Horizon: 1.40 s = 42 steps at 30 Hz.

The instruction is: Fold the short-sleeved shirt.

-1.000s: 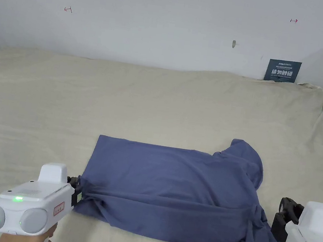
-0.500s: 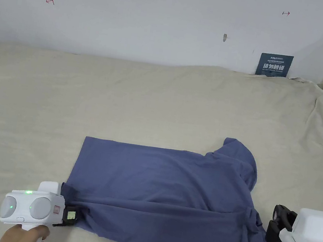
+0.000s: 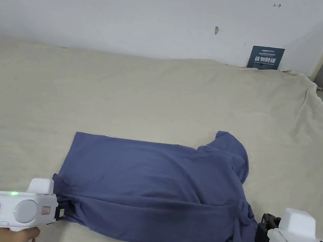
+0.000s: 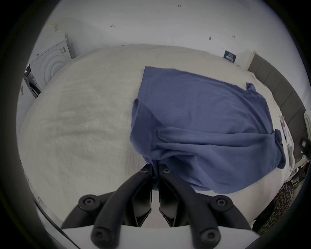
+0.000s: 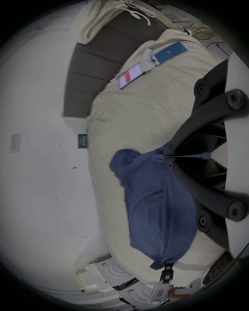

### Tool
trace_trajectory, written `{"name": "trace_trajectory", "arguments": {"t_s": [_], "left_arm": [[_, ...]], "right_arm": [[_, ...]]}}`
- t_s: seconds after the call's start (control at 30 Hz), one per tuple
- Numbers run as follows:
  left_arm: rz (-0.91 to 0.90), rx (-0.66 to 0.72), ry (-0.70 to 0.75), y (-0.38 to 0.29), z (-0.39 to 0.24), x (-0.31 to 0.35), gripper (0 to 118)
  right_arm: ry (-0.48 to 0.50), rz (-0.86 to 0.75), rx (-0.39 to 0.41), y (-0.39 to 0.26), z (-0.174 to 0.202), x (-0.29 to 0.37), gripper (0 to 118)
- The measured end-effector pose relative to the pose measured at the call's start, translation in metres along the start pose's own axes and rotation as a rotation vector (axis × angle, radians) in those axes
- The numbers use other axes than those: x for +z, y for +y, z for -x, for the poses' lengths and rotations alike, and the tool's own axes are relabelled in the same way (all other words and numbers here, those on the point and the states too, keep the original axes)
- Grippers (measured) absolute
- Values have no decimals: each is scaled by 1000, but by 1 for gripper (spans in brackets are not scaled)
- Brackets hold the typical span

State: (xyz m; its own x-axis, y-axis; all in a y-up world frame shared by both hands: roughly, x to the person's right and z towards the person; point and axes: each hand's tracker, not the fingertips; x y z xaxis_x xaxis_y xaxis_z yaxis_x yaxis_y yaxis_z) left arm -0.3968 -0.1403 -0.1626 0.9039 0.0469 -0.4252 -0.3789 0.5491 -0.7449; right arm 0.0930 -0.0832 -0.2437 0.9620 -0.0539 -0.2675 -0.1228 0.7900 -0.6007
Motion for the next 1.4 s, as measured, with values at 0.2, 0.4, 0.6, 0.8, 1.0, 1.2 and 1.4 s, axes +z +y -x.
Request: {"name": "trace_trajectory", "arguments": {"t_s": [0.2, 0.4, 0.6, 0.8, 1.0, 1.2, 1.4], "left_arm": [[-45, 31, -40, 4, 7, 19, 4], [-49, 23, -52, 5, 14, 11, 4], [-33, 34, -54, 0, 13, 8, 4], [-37, 83, -76, -6, 27, 12, 4], [-35, 126, -96, -20, 47, 26, 4], [-26, 159, -115, -55, 63, 49, 4], [18, 152, -104, -96, 66, 55, 4]], "right_arm": [[-19, 167, 37, -30, -7, -44, 70], [-13, 237, 31, -52, -15, -68, 66], [30, 267, -22, -55, -16, -74, 5], [48, 216, -59, -53, -29, -53, 5], [54, 177, -93, -52, -42, -28, 5], [84, 201, -150, -78, -52, -3, 5], [76, 239, -161, -105, -55, 2, 5]]}}
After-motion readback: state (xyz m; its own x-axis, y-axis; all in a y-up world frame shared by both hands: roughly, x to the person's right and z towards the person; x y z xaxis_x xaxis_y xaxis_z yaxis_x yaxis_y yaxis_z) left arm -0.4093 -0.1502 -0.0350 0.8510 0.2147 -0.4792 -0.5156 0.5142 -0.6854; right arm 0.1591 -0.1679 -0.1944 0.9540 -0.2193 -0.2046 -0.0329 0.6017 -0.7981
